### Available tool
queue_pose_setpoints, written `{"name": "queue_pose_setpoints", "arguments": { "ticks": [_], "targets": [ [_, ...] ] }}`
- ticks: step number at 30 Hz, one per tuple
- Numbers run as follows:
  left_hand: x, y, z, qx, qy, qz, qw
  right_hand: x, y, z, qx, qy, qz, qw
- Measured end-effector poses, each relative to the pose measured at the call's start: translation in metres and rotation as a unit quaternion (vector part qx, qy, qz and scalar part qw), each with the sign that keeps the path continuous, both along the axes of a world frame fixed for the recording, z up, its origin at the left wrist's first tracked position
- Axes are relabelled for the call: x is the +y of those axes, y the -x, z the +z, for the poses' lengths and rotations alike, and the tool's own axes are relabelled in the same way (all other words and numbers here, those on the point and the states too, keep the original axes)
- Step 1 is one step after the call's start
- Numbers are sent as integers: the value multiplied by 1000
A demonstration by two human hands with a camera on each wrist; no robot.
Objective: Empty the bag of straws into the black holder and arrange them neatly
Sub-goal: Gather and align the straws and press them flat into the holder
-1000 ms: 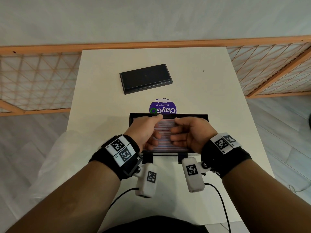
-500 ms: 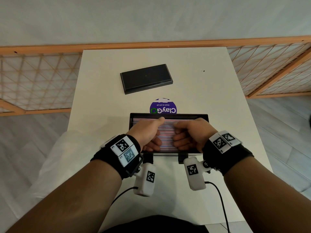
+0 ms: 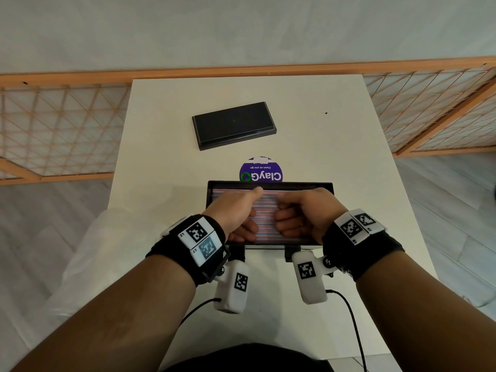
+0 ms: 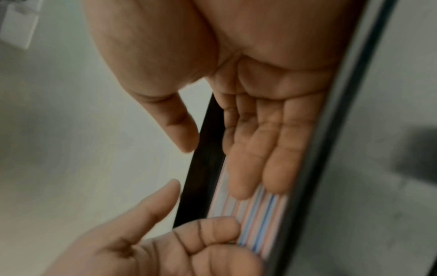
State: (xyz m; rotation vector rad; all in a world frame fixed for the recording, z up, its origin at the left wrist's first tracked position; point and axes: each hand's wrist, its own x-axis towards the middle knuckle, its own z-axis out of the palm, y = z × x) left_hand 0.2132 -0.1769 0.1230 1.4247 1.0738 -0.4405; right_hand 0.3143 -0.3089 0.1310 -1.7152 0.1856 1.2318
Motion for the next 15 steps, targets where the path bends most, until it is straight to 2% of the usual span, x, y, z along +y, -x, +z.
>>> {"name": "queue_pose_setpoints", "arguments": {
  "ticks": [3, 8, 15],
  "targets": [
    [0, 1, -1, 0, 1, 2, 1000, 0, -2, -4, 34, -44, -54, 997],
    [-1, 1, 2, 1, 1, 1, 1000, -2, -2, -8, 57, -81, -89, 991],
    [-3, 1, 8, 5, 3, -13, 1000, 4, 3, -7, 22, -70, -92, 993]
  ]
}}
